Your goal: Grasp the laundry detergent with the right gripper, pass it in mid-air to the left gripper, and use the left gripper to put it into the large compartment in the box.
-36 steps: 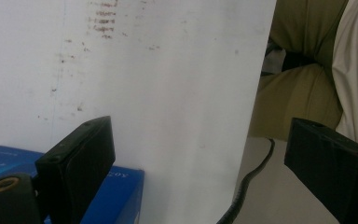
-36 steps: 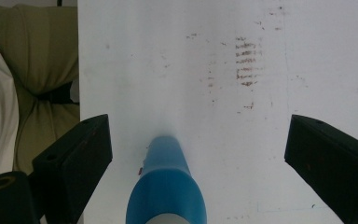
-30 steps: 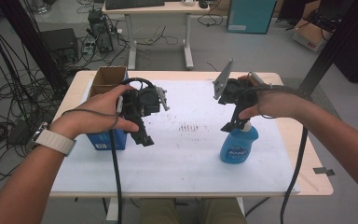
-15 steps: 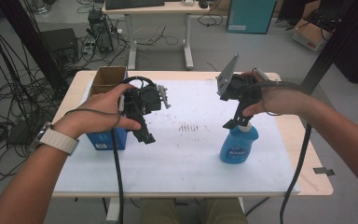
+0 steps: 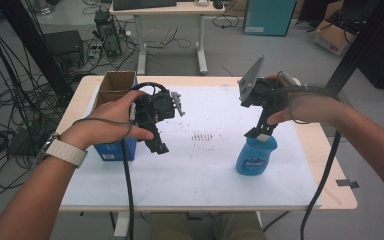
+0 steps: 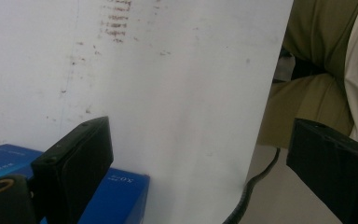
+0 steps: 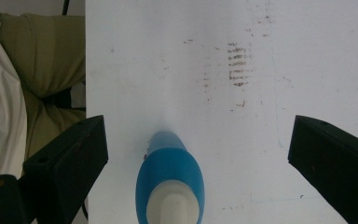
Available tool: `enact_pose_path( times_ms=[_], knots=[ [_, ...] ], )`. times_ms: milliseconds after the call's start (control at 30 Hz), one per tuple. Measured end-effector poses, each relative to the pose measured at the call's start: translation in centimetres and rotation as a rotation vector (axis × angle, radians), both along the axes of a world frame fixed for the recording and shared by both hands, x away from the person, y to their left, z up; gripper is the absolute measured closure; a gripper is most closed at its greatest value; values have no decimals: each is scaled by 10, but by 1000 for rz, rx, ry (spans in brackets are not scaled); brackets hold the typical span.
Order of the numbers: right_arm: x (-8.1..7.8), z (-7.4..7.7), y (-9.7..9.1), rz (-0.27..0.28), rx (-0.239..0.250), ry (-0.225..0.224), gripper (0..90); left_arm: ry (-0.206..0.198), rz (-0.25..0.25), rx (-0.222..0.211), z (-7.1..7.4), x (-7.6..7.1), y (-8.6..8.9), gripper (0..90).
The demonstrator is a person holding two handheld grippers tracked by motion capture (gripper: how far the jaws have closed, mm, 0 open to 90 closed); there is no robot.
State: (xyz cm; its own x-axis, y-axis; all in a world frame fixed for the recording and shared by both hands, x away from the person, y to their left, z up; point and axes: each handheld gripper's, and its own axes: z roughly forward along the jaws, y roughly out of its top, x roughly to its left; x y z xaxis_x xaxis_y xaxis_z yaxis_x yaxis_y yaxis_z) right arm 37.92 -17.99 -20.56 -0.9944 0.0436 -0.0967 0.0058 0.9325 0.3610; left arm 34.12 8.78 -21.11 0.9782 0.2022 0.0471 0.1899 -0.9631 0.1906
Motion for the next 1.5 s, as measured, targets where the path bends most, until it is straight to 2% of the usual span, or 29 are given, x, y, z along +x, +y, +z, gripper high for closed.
enact_pose_path(
  times_ms=[133, 167, 200, 233, 367, 433, 467, 500, 533, 600, 633, 667, 933, 1000, 1033, 1100, 1133, 1167, 1267, 1400, 1500],
  knots=[
    [-1, 1, -4, -1, -3, 1, 47, -1, 1, 1, -1, 0, 0, 99],
    [-1, 1, -6, -2, 0, -2, 46, -5, -12, 12, 0, 2, 0, 100],
    [-1, 2, -7, 2, 1, -1, 47, -2, -10, 11, 0, 2, 0, 99],
    [-1, 2, -7, 2, 1, -1, 47, -3, 6, -7, -1, 1, 0, 99],
    [-2, 4, -11, 7, 9, 6, 53, -16, 2, -5, -1, 1, -2, 75],
    [-3, 5, -13, 4, 6, 10, 56, -17, 4, -3, -1, 1, -2, 70],
    [-4, 6, -15, 4, 9, 11, 57, -17, -18, 17, 0, 3, -2, 70],
    [-4, 6, -15, 4, 9, 11, 57, -17, -18, 17, 0, 3, -2, 68],
    [-5, 7, -18, 2, 9, 18, 57, -17, 3, -4, -1, 1, -2, 68],
    [-6, 7, -19, -3, 14, 19, 56, -17, 0, -5, -2, 1, -2, 68],
    [-6, 7, -21, -4, 16, 21, 56, -19, -19, 11, -1, 2, -2, 68],
    [-7, 7, -22, -3, 12, 22, 56, -16, 0, -7, -2, 1, -2, 68],
    [-9, 10, -30, -11, 20, 16, 53, -22, -4, -10, -4, 1, -2, 70],
    [-9, 9, -33, -13, 22, 14, 53, -19, -5, -13, -4, 1, -3, 70],
    [-9, 9, -34, -14, 22, 14, 53, -20, -23, 4, -4, 3, -2, 70],
    [-10, 8, -37, -22, 17, 15, 53, -18, -2, -12, -5, 1, -3, 70],
    [-9, 7, -37, -16, 24, 12, 53, -21, -23, 4, -4, 3, -3, 70],
    [-9, 7, -37, -16, 24, 12, 53, -21, -23, 4, -4, 3, -3, 70],
    [-11, 5, -41, -34, 23, 19, 53, -19, -6, -12, -5, 2, -4, 70],
    [-10, 3, -45, -15, 29, 13, 53, -19, -4, -15, -6, 3, -4, 70],
    [-11, 1, -47, -20, 29, 15, 53, -28, -2, -16, -7, 3, -5, 70]
  ],
)
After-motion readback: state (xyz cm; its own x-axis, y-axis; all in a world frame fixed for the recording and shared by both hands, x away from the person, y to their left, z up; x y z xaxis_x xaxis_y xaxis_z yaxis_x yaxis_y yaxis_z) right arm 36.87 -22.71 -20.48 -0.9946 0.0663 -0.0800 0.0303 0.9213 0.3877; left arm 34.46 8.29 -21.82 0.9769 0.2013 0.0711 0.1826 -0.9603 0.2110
